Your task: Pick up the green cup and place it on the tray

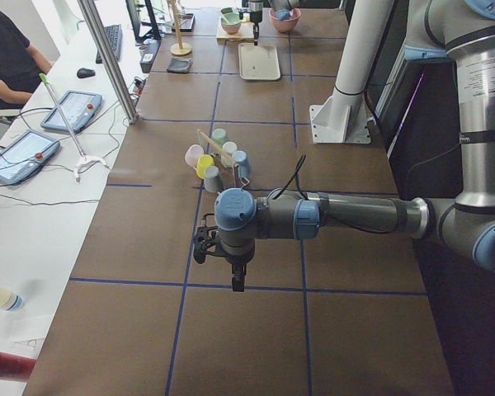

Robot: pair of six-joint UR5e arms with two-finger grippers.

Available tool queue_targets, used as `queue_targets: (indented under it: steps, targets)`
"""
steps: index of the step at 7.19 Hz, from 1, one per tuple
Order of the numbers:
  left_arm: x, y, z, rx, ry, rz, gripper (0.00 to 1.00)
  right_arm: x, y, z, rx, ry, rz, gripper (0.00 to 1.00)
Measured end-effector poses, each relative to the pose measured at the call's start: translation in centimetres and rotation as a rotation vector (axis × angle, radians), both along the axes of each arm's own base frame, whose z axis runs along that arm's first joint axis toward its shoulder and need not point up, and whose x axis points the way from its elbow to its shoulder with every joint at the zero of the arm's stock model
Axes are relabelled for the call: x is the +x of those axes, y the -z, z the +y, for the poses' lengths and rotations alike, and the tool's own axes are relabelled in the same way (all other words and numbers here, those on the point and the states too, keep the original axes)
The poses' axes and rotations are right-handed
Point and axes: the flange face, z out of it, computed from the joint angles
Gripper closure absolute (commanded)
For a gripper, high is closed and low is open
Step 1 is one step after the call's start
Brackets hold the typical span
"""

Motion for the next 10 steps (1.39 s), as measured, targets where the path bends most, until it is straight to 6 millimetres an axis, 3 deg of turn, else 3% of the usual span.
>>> queue_targets:
  steps: [2, 3, 7, 8, 10]
  targets:
    - [0.0, 0.1, 0.1, 0.001, 0.0, 0.0, 0.0, -6.3, 6.8, -3.2, -0.013, 0.015, -0.062, 1.0]
    - [0.0, 0.2, 0.1, 0.002, 0.0, 0.001, 0.0, -10.4, 10.8, -4.0, -0.041, 0.013, -0.096, 1.0]
    - [0.0, 0.2, 0.1, 0.002, 0.0, 0.002, 0.0, -27.4, 25.0, -2.7, -0.121, -0.027, -0.084, 1.0]
    - [0.0, 0.2, 0.1, 0.003, 0.0, 0.002, 0.0, -30.5, 27.6, -1.8, -0.122, -0.044, -0.058, 1.0]
    - [0.0, 0.3, 0.1, 0.004, 0.0, 0.004, 0.0, -33.1, 29.1, -0.3, -0.106, -0.059, -0.033, 1.0]
